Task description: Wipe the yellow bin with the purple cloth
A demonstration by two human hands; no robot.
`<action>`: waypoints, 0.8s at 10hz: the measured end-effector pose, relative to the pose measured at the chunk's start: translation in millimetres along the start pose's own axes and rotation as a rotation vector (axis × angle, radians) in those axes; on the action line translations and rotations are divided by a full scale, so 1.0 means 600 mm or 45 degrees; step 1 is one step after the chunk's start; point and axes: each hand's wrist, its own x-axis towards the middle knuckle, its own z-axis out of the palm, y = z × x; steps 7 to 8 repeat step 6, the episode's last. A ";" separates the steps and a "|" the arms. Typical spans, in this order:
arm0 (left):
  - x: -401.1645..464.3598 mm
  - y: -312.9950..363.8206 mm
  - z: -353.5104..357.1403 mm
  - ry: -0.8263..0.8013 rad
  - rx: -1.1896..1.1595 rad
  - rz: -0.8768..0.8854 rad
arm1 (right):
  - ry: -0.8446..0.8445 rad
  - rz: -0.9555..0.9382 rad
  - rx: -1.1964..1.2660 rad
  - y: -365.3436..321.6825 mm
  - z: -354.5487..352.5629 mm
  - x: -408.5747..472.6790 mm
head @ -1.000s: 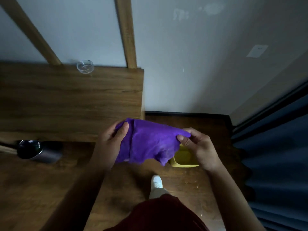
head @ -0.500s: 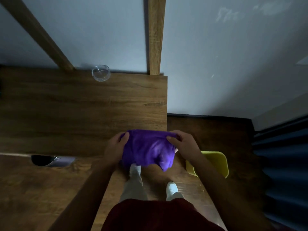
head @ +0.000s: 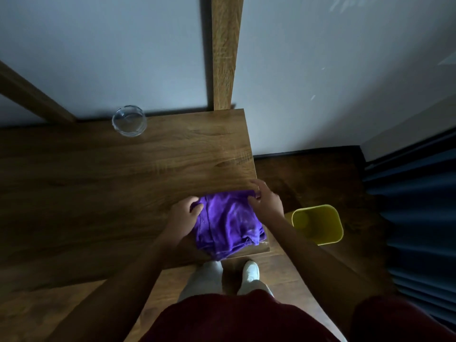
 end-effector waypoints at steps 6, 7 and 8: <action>-0.060 -0.005 0.028 0.157 0.540 0.205 | -0.197 -0.312 -0.562 0.016 -0.008 -0.039; -0.060 -0.005 0.028 0.157 0.540 0.205 | -0.197 -0.312 -0.562 0.016 -0.008 -0.039; -0.060 -0.005 0.028 0.157 0.540 0.205 | -0.197 -0.312 -0.562 0.016 -0.008 -0.039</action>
